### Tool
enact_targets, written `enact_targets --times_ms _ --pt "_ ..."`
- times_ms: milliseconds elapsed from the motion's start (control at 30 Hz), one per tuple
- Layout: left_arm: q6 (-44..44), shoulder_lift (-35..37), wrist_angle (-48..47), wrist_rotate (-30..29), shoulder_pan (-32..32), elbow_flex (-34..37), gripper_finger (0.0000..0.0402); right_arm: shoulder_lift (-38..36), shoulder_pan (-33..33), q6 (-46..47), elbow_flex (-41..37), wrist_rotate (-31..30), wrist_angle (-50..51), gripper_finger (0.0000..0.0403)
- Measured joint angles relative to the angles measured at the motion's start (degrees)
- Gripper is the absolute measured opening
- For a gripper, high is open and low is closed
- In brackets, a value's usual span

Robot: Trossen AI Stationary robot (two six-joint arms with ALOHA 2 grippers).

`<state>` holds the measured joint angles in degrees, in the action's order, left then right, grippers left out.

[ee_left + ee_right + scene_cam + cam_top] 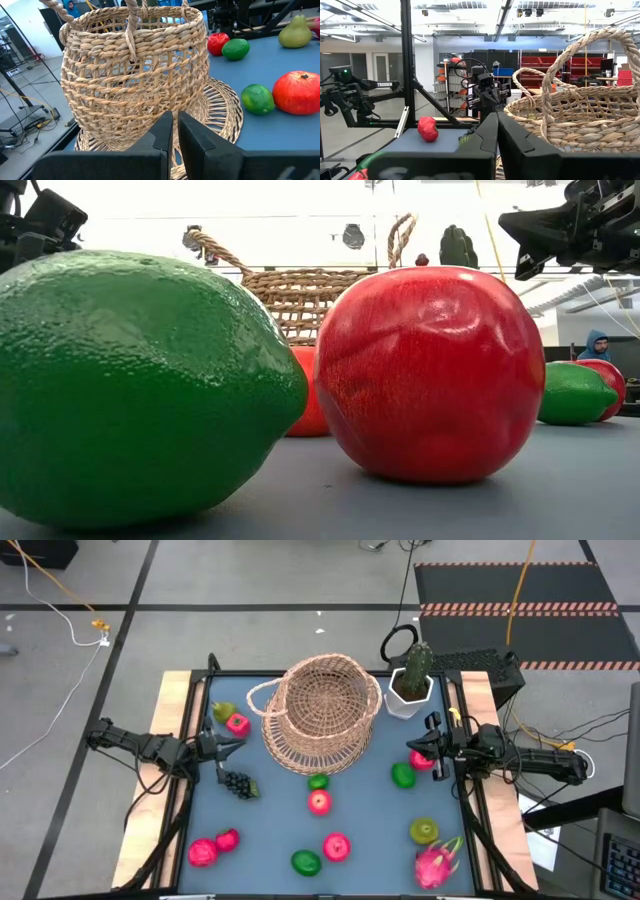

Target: Build produce basket

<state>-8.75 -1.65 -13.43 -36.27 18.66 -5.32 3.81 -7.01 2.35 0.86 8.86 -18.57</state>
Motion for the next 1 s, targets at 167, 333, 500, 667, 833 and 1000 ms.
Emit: enact_targets --times_ms 167,333,500,667,833,1000 --pt "0.0 0.0 0.0 0.0 0.0 0.01 0.0031 0.02 -0.02 -0.01 -0.01 -0.02 -0.02 0.0004" --pt "0.0 0.0 -0.02 0.0 0.02 0.02 0.0031 0.0 -0.02 -0.02 0.0 0.0 -0.02 0.0004" --pt "0.0 0.0 -0.01 0.0 0.01 0.02 0.0031 0.02 -0.02 -0.02 -0.01 0.0 -0.01 0.0004" --pt "-0.74 0.02 0.0 -0.02 0.01 0.01 0.0031 0.02 0.0 -0.81 0.0 -2.41 -1.44 0.0004" --pt "-7.43 0.02 0.0 -0.07 0.0 0.0 0.0031 0.02 -0.02 -4.14 -0.02 -3.3 -5.33 0.0004" --pt "-6.07 0.02 0.01 -0.02 0.01 0.0 0.0031 0.02 -0.02 -6.05 -0.02 -7.76 -7.76 0.0004"
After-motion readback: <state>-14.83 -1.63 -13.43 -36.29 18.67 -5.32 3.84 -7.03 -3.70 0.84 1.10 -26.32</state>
